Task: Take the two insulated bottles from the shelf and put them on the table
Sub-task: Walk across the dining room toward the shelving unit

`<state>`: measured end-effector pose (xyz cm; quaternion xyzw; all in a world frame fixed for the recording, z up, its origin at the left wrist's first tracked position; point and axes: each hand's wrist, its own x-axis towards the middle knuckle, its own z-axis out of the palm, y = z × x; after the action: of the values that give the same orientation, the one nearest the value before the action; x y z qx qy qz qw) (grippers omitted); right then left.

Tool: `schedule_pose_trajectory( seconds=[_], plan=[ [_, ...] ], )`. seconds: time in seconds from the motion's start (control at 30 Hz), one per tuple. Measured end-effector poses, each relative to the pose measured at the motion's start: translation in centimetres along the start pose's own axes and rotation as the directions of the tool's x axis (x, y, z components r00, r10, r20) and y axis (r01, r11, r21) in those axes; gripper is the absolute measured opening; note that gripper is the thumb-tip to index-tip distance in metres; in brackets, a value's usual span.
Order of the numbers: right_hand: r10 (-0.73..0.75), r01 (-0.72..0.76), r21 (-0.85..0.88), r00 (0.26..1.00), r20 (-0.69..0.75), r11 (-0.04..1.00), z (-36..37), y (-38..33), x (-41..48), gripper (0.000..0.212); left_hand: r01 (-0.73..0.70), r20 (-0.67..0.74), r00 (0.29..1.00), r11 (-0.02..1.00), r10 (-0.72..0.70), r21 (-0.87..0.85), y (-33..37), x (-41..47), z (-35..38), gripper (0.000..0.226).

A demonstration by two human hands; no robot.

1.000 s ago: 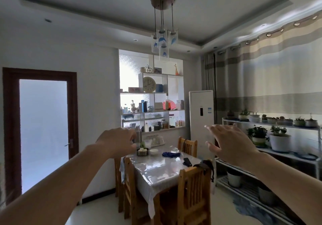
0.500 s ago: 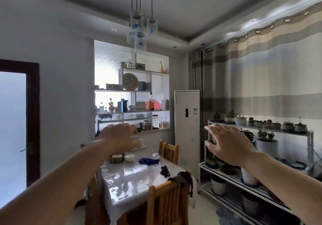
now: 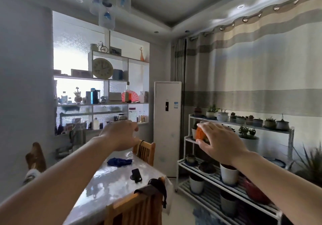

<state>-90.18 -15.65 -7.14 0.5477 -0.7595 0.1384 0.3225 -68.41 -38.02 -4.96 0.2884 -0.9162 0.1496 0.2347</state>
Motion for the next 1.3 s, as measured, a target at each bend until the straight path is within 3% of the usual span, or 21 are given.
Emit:
schedule_pose_trajectory(
  seconds=[0.4,0.8,1.1,1.3],
  plan=[
    [0.033,-0.035,-0.032,0.998,-0.052,0.999,12.6,12.1,17.4,0.056,-0.008,-0.086,0.996,1.000,0.006,-0.024,-0.8,23.1,12.0,0.031],
    [0.010,-0.009,0.008,0.998,-0.061,1.000,26.4,25.6,27.6,0.057,0.061,-0.050,0.997,0.997,-0.059,0.039,2.3,39.0,22.4,0.033],
    [-0.105,0.107,0.033,0.994,-0.041,0.994,36.1,37.8,37.0,0.057,0.169,-0.070,0.984,0.983,-0.165,0.065,7.2,52.1,30.9,0.033],
    [-0.185,0.189,0.065,0.981,-0.057,0.980,42.3,42.0,43.4,0.058,0.251,-0.049,0.968,0.966,-0.248,0.060,8.2,58.7,35.8,0.034]
  ],
)
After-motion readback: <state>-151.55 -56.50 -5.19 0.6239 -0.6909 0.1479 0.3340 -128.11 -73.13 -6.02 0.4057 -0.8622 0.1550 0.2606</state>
